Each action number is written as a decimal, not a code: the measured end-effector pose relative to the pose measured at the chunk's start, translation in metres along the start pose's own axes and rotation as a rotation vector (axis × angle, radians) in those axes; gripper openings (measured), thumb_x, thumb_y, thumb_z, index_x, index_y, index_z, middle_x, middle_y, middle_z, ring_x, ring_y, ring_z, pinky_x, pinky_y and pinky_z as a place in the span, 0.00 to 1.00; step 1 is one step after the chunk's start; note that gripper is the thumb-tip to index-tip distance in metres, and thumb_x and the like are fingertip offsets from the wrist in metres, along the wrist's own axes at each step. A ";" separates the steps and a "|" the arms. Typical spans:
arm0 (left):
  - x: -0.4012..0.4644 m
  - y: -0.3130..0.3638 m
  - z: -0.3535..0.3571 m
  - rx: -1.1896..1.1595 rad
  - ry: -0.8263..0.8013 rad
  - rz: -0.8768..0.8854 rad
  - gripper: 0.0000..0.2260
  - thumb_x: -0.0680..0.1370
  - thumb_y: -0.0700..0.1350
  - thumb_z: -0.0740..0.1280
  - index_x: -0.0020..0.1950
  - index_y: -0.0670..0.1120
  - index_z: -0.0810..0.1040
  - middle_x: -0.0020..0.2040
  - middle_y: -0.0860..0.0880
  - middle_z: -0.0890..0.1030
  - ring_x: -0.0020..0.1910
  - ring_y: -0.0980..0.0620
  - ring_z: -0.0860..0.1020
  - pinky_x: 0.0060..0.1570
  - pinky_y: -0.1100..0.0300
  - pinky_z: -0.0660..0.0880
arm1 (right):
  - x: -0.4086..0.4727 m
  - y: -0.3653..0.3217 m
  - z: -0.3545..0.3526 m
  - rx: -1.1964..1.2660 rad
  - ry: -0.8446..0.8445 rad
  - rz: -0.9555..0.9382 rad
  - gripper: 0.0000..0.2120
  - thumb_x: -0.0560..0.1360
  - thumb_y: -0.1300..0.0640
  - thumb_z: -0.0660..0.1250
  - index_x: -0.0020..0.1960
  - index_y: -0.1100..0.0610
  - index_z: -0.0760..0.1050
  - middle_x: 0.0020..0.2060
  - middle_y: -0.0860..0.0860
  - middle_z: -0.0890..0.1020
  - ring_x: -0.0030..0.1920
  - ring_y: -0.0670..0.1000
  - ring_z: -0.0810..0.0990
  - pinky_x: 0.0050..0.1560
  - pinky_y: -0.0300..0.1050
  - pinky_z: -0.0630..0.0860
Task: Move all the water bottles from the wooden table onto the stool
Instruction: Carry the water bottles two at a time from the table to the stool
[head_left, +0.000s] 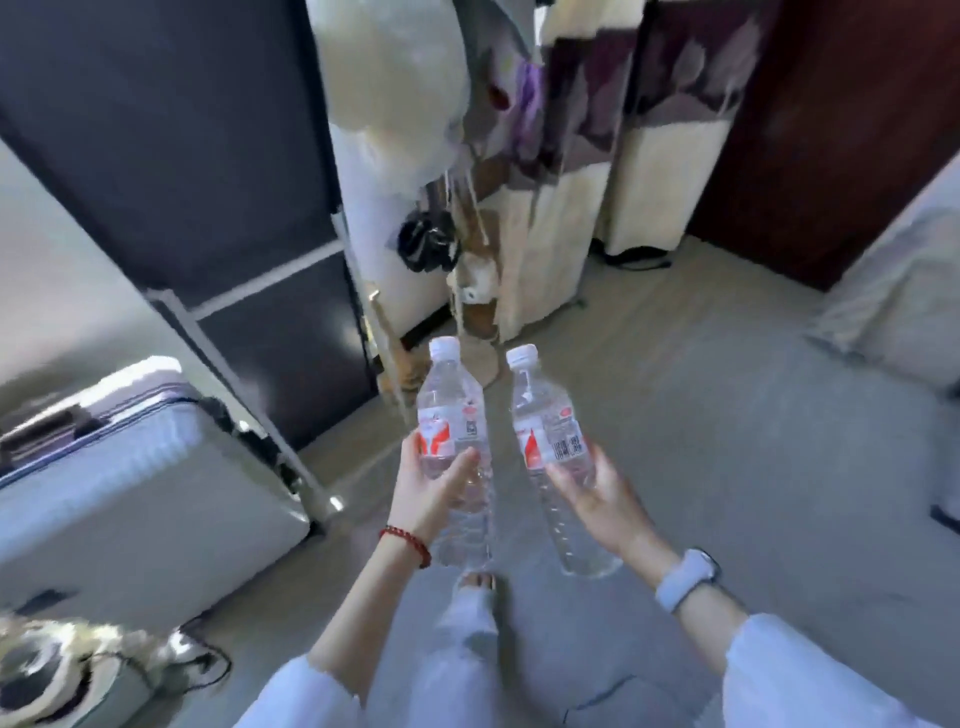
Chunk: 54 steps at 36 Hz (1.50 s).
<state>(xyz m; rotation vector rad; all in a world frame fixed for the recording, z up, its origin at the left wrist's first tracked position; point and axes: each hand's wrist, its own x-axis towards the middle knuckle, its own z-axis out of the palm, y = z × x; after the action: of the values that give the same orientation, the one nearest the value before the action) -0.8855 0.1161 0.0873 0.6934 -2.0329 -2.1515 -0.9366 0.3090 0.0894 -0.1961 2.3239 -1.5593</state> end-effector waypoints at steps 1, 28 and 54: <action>0.020 0.005 0.016 0.022 -0.040 0.002 0.22 0.72 0.46 0.70 0.62 0.47 0.65 0.49 0.44 0.81 0.38 0.52 0.83 0.29 0.62 0.77 | 0.013 0.003 -0.015 0.016 0.038 0.003 0.16 0.73 0.54 0.68 0.59 0.53 0.70 0.46 0.44 0.81 0.39 0.31 0.79 0.39 0.23 0.71; 0.413 0.099 0.653 0.346 -0.773 0.062 0.21 0.70 0.51 0.71 0.59 0.47 0.69 0.46 0.51 0.80 0.39 0.57 0.80 0.31 0.67 0.76 | 0.312 0.146 -0.525 0.211 0.848 0.340 0.14 0.69 0.42 0.66 0.53 0.45 0.72 0.46 0.43 0.82 0.44 0.40 0.81 0.46 0.44 0.78; 0.715 0.169 1.285 0.284 -0.834 0.026 0.21 0.70 0.52 0.71 0.58 0.53 0.67 0.48 0.55 0.78 0.44 0.56 0.79 0.40 0.61 0.76 | 0.657 0.272 -1.087 0.250 0.986 0.404 0.04 0.72 0.47 0.66 0.43 0.46 0.73 0.39 0.40 0.80 0.37 0.36 0.79 0.37 0.32 0.75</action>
<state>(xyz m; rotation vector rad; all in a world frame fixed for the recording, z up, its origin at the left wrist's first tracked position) -2.0624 1.0133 0.0749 -0.3026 -2.7205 -2.3979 -1.9106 1.1690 0.0829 1.2828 2.4776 -1.9340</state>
